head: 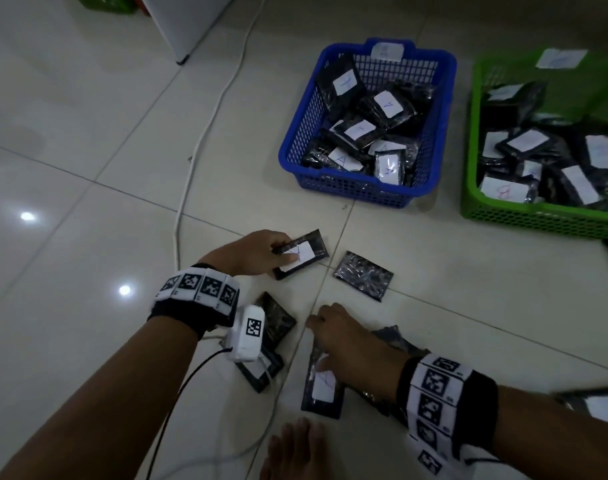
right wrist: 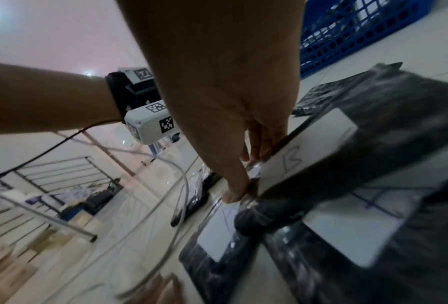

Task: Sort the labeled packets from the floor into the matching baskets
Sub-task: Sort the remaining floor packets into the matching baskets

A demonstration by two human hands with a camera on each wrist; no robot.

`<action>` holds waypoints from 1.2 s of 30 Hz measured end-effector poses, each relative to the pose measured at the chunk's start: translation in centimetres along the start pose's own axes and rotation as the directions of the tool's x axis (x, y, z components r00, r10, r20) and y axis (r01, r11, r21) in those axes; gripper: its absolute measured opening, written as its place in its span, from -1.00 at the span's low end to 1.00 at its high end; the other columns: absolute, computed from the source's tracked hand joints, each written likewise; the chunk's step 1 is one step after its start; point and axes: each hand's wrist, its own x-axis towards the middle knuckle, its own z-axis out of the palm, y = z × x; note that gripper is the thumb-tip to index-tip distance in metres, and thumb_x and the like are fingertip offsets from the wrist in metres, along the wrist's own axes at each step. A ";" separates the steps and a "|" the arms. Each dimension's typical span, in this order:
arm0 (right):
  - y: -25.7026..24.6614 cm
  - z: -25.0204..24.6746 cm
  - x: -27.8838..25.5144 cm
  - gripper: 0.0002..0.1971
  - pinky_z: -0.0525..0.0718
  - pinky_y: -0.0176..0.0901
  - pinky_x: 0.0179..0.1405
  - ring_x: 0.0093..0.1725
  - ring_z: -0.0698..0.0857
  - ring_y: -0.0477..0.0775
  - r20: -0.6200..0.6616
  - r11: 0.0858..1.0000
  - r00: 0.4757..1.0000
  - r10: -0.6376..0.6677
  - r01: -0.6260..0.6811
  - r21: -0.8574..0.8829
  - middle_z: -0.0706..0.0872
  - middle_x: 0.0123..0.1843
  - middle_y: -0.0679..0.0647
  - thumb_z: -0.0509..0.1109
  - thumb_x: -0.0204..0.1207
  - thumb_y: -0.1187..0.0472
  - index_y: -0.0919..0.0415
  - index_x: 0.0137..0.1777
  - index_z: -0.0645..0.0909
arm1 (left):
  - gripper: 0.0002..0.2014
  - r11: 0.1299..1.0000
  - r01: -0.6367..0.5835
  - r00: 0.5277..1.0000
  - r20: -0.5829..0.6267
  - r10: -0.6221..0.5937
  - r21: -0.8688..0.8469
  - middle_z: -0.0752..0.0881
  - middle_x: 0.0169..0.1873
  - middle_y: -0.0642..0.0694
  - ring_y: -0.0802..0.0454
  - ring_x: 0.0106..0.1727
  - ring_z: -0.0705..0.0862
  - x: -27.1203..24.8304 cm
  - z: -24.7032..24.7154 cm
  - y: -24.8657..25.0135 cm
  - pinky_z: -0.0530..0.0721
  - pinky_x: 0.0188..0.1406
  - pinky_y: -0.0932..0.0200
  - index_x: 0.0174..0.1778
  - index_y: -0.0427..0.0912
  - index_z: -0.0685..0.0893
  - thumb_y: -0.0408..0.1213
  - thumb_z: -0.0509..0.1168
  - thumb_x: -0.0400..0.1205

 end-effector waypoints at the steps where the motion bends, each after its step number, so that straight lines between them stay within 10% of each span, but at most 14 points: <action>1: 0.2 -0.4 0.1 -0.62 0.41 -0.08 0.01 0.18 0.45 0.17 -0.003 0.999 1.000 0.004 -0.004 0.040 0.53 0.13 0.22 0.58 0.37 0.18 0.33 0.11 0.59 | -0.74 0.999 0.013 1.000 0.014 -0.012 -0.053 0.74 -0.06 -0.13 -0.05 -0.08 0.68 0.1 -0.6 0.6 0.61 -0.18 0.24 0.10 -0.23 0.70 -0.08 0.34 0.72; 5: 1.8 -2.3 -0.2 -0.86 0.27 -0.37 -0.19 0.02 0.48 0.02 0.022 0.968 0.999 0.030 -0.035 0.249 0.51 0.02 0.13 0.48 0.49 0.33 0.43 -0.05 0.66 | -0.80 0.957 0.066 0.998 0.032 -0.060 -0.281 0.80 0.01 0.00 0.06 0.00 0.73 -0.4 -2.9 2.8 0.73 0.07 0.07 0.20 -0.01 0.73 -0.06 0.34 0.72; 10: 4.3 -6.5 -0.8 -0.91 0.59 -0.44 -0.24 -0.28 0.66 -0.24 0.059 0.884 0.991 0.118 -0.132 0.449 0.71 -0.27 -0.08 0.58 0.39 0.30 0.25 -0.17 0.73 | -0.74 0.862 -0.045 0.995 -0.096 -0.004 -0.504 0.84 0.08 -0.08 -0.09 0.13 0.80 -0.4 -6.1 5.8 0.69 0.35 -0.17 0.24 -0.01 0.76 -0.13 0.45 0.63; 13: 6.2 -10.8 -1.5 -0.91 0.58 -0.55 -0.22 -0.29 0.71 -0.32 -0.103 0.857 0.964 0.244 -0.164 0.489 0.76 -0.28 -0.17 0.61 0.35 0.29 0.14 -0.16 0.81 | -0.71 0.764 -0.137 0.974 -0.227 -0.013 -0.630 0.85 0.09 -0.12 -0.03 0.04 0.81 0.2 -7.4 7.5 0.72 0.31 -0.10 0.29 -0.01 0.72 -0.18 0.44 0.64; 21: 12.7 -22.3 -0.6 -0.98 0.82 -0.14 -0.14 -0.17 0.81 0.11 -0.322 0.382 0.534 0.781 -0.001 0.924 0.82 -0.12 0.23 0.52 0.48 0.32 0.24 -0.16 0.76 | -0.55 0.779 -0.239 0.830 -0.539 -0.146 -0.579 0.78 0.09 -0.16 -0.08 0.11 0.79 6.9 -8.1 9.7 0.83 0.04 -0.03 0.43 -0.14 0.58 -0.42 0.46 0.62; 25: 14.6 -24.1 3.5 -0.82 0.82 0.03 -0.02 -0.07 0.83 0.22 -0.306 0.343 0.475 0.825 0.009 0.939 0.81 -0.04 0.30 0.53 0.48 0.32 0.45 -0.01 0.74 | -0.72 0.871 -0.250 0.749 -0.655 -0.103 -0.422 0.74 0.08 -0.07 -0.11 0.17 0.76 10.5 -8.5 10.3 0.76 0.22 -0.17 0.21 -0.10 0.68 -0.39 0.46 0.60; 29: 15.5 -25.5 7.1 -0.88 0.81 -0.16 -0.35 -0.29 0.81 0.10 -0.238 0.240 0.408 0.881 0.048 0.970 0.79 -0.16 0.26 0.51 0.49 0.36 0.36 -0.24 0.66 | -0.78 0.919 -0.250 0.721 -0.692 -0.032 -0.303 0.74 0.02 -0.11 -0.19 0.18 0.75 12.4 -9.2 11.6 0.72 0.26 -0.10 0.11 -0.17 0.74 -0.49 0.40 0.59; 33: 16.3 -25.7 8.9 -0.81 0.83 0.01 -0.18 -0.24 0.81 0.09 -0.367 0.469 0.363 0.856 -0.250 0.847 0.81 -0.22 0.16 0.53 0.38 0.14 0.29 -0.21 0.73 | -0.75 0.929 -0.237 0.760 -0.650 -0.004 -0.283 0.71 0.02 0.02 0.05 0.11 0.69 11.8 -9.3 11.4 0.60 0.19 0.26 0.19 -0.12 0.77 -0.37 0.41 0.61; 36: 14.7 -24.9 8.0 -0.86 0.68 -0.27 -0.23 -0.15 0.74 0.01 -0.637 0.785 0.458 0.619 -0.370 0.497 0.80 -0.15 0.13 0.45 0.47 0.22 0.29 -0.09 0.77 | -0.74 0.946 -0.253 0.665 -0.747 0.019 -0.202 0.75 0.04 0.13 0.19 0.09 0.69 9.6 -8.7 9.2 0.59 0.13 0.35 0.18 -0.06 0.78 -0.33 0.41 0.59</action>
